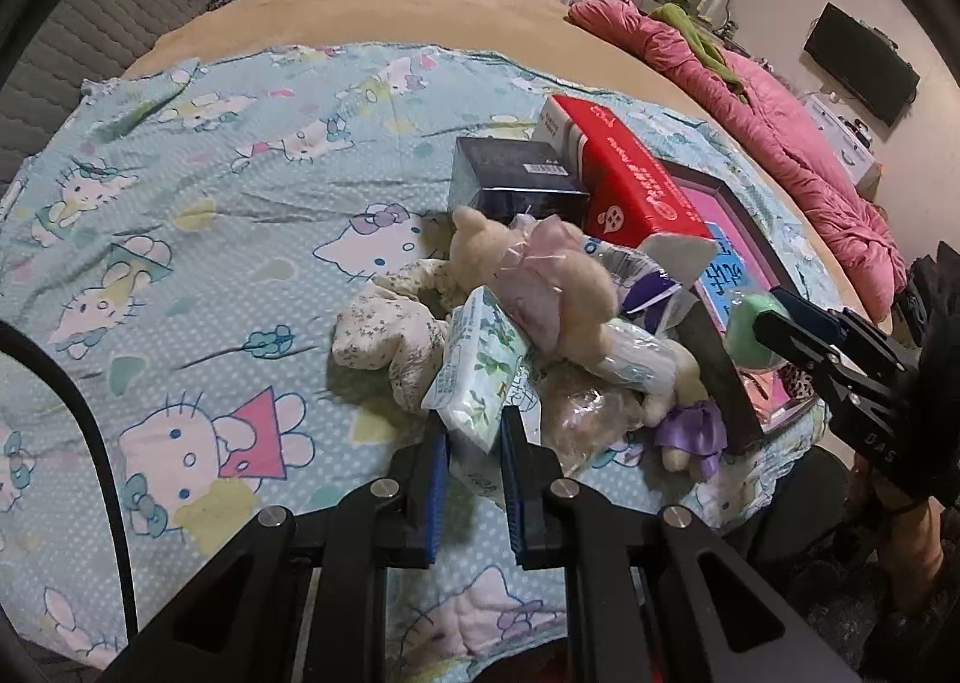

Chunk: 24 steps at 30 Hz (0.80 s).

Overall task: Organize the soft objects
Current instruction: 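Carry the wipes pack and green sponge bag with both tools over the pink tray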

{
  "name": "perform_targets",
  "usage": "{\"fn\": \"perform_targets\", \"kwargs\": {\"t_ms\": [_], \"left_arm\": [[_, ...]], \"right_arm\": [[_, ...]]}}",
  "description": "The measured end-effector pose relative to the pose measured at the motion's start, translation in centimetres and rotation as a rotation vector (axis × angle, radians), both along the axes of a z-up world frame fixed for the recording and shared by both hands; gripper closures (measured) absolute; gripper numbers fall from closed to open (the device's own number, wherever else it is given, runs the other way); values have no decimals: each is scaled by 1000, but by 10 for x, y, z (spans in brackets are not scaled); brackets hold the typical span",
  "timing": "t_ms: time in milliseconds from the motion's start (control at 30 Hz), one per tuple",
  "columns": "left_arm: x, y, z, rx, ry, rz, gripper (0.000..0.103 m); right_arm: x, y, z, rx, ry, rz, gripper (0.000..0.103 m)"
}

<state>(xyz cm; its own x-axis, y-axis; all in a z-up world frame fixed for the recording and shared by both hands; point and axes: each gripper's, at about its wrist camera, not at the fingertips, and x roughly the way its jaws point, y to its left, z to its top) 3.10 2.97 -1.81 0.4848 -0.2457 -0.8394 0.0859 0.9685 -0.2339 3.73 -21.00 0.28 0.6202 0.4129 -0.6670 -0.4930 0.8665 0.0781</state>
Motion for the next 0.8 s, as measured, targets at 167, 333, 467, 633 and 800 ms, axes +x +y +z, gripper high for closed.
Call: {"fn": "perform_targets", "kwargs": {"t_ms": [167, 333, 467, 633, 800], "left_arm": [[-9, 1, 14, 10, -34, 16, 87], [-15, 1, 32, 14, -79, 31, 87], [-16, 0, 44, 15, -102, 41, 87], [-17, -7, 58, 16, -128, 39, 87], [-16, -19, 71, 23, -148, 23, 87]], "right_arm": [[-5, -2, 5, 15, -12, 2, 63], [-9, -3, 11, 31, -33, 6, 64], [-11, -4, 16, 42, -45, 6, 64], [-12, -9, 19, 73, -50, 2, 64], [-12, -16, 24, 111, -63, -6, 64]]}}
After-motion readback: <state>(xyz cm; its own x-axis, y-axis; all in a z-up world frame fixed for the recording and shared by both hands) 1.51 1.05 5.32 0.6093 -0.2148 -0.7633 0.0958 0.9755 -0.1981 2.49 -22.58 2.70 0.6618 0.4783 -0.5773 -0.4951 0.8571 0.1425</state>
